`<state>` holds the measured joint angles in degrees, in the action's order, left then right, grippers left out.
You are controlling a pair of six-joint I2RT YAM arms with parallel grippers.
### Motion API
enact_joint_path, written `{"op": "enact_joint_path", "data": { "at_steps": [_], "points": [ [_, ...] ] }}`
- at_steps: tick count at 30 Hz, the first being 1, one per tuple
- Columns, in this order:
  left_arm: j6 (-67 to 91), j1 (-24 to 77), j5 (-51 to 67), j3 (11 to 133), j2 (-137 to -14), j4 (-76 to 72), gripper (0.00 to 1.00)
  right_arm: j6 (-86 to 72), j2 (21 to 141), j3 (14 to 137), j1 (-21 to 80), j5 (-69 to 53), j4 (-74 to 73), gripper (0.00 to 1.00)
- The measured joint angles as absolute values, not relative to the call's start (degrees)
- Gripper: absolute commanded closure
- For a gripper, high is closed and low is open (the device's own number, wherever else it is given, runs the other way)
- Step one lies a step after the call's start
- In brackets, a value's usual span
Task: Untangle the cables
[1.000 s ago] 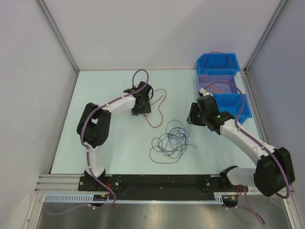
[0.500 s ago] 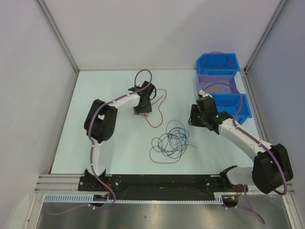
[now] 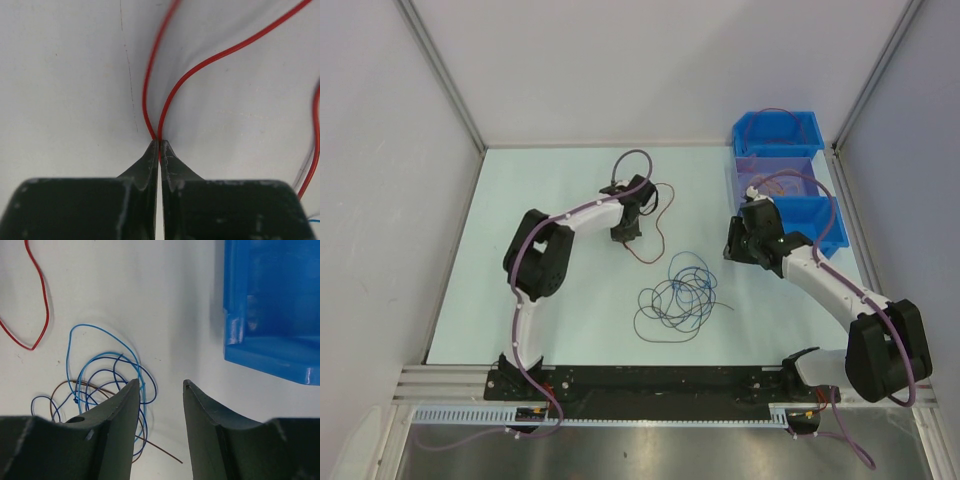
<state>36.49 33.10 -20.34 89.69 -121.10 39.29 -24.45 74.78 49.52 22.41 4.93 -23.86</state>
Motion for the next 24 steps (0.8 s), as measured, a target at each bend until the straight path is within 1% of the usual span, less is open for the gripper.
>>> {"op": "enact_joint_path", "data": {
  "at_steps": [6,13,18,24],
  "points": [
    [35.94,33.26,-20.88,87.42,-119.92,37.08,1.00,-24.27,74.78,49.52,21.50,4.86,-23.88,0.55],
    [35.27,33.26,-20.75,81.73,-115.59,35.03,1.00,-24.45,74.52,49.52,21.26,2.68,-23.90,0.55],
    [33.61,33.28,-20.34,80.03,-109.36,35.68,1.00,-25.45,72.84,49.47,21.34,-4.54,-22.61,0.49],
    [30.55,34.24,-20.97,80.01,-97.60,35.55,1.00,-28.77,71.61,49.41,22.65,-15.94,-16.53,0.43]
  ]
}}
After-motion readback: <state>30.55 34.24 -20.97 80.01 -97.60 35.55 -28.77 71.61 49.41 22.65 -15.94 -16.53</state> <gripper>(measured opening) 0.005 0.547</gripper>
